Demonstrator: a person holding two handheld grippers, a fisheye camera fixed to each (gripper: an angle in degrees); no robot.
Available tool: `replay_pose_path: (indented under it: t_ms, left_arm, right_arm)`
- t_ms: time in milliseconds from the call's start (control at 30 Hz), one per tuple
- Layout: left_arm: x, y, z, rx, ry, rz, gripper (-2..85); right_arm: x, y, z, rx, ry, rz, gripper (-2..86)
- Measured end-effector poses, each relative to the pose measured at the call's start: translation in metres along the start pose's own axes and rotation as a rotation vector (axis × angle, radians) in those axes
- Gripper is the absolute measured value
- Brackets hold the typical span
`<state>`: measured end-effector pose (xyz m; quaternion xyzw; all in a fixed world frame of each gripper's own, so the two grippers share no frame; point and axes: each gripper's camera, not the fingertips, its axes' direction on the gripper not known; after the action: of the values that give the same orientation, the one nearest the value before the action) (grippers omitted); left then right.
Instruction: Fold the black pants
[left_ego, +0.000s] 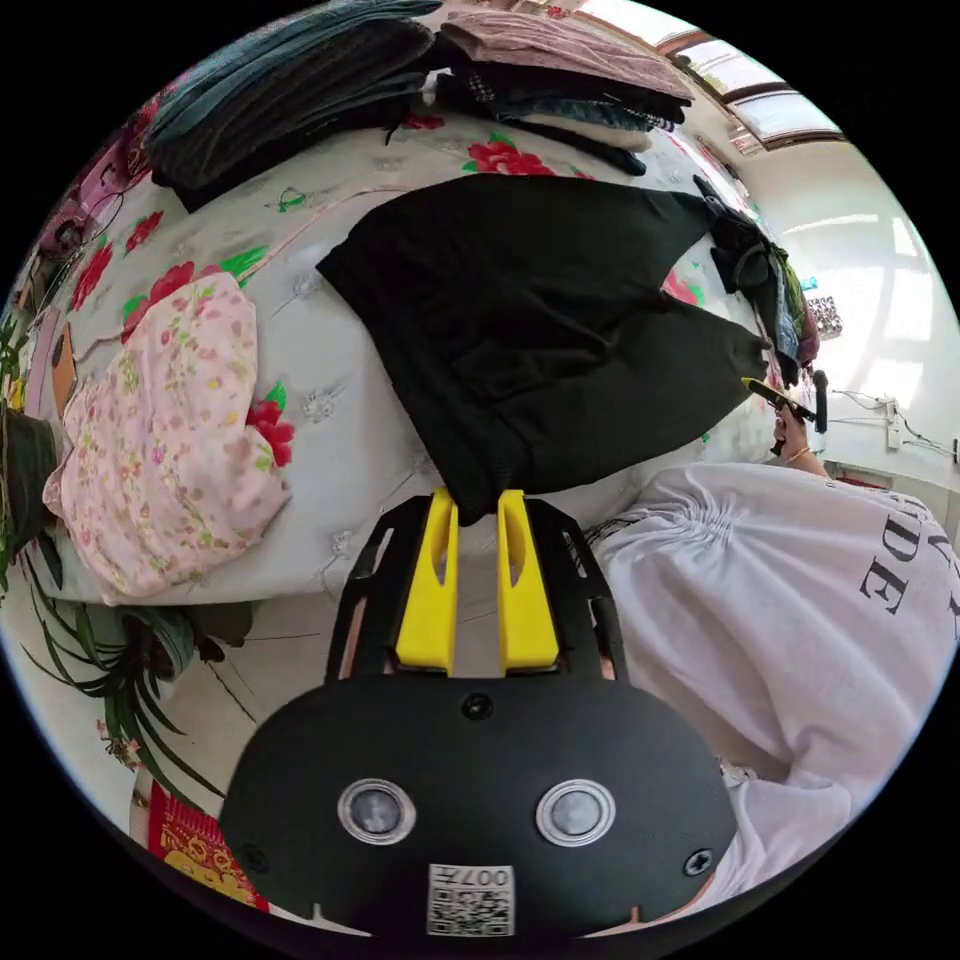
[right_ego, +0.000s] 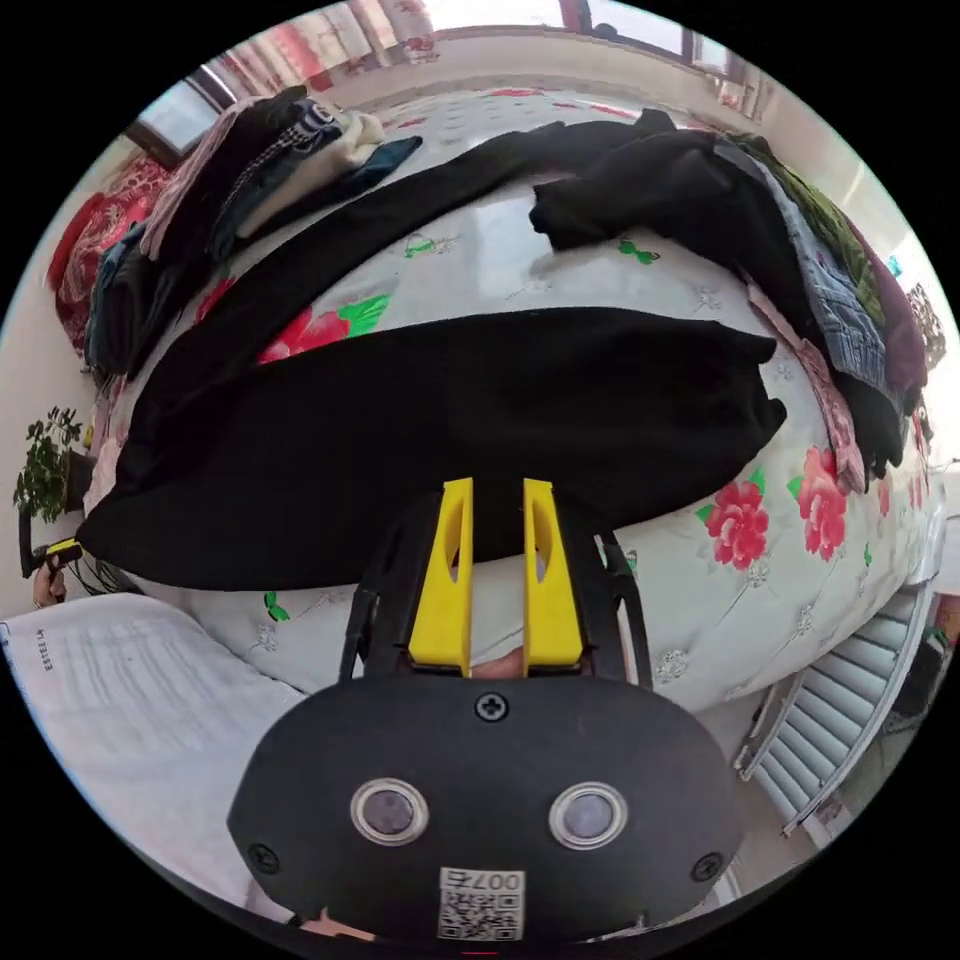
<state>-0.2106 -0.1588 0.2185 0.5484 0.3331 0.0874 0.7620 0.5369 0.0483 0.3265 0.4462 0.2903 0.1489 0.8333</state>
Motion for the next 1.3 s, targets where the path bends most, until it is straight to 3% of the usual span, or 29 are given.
replay_pose_path:
  t_ms: [33,133,367,467,600,700,900,967,1033,1167,1300]
  left_arm:
    - [-0.004,0.006,0.019,-0.063,-0.02,-0.021,5.8]
    - [-0.014,0.029,0.063,-0.151,-0.052,-0.102,5.5]
    - [-0.034,0.076,0.046,0.031,0.113,-0.237,6.2]
    - [-0.049,0.088,-0.008,0.101,0.071,-0.293,7.7]
    - [-0.051,0.05,-0.075,0.274,-0.042,-0.277,8.9]
    - [-0.047,-0.031,-0.091,0.328,-0.051,-0.211,11.5]
    - [-0.036,-0.209,-0.053,0.162,-0.187,-0.147,14.1]
    - [-0.03,-0.254,-0.024,0.035,-0.281,-0.122,14.8]
    - [-0.019,-0.264,-0.026,0.027,-0.296,-0.032,13.9]
    - [-0.023,-0.255,-0.039,0.055,-0.253,-0.052,8.2]
    - [-0.029,-0.241,-0.05,0.109,-0.173,-0.078,0.4]
  right_arm:
    - [-0.02,0.002,0.024,-0.075,0.033,-0.042,4.0]
    - [-0.052,0.039,0.032,-0.037,0.125,-0.131,3.7]
    - [-0.032,0.065,0.027,-0.109,-0.036,0.016,1.9]
    - [-0.034,0.039,-0.019,0.049,-0.097,0.021,2.4]
    - [-0.051,-0.059,-0.056,0.192,-0.168,-0.015,4.8]
    - [-0.078,-0.163,-0.056,0.208,-0.187,-0.064,6.7]
    - [-0.139,-0.371,-0.031,0.144,-0.135,-0.128,9.0]
    - [-0.152,-0.419,-0.022,0.127,-0.092,-0.142,9.6]
    - [-0.159,-0.47,-0.004,0.109,-0.038,-0.13,9.9]
    - [-0.154,-0.519,0.055,-0.041,-0.013,-0.101,9.0]
    - [-0.152,-0.515,0.032,0.03,0.082,-0.114,3.2]
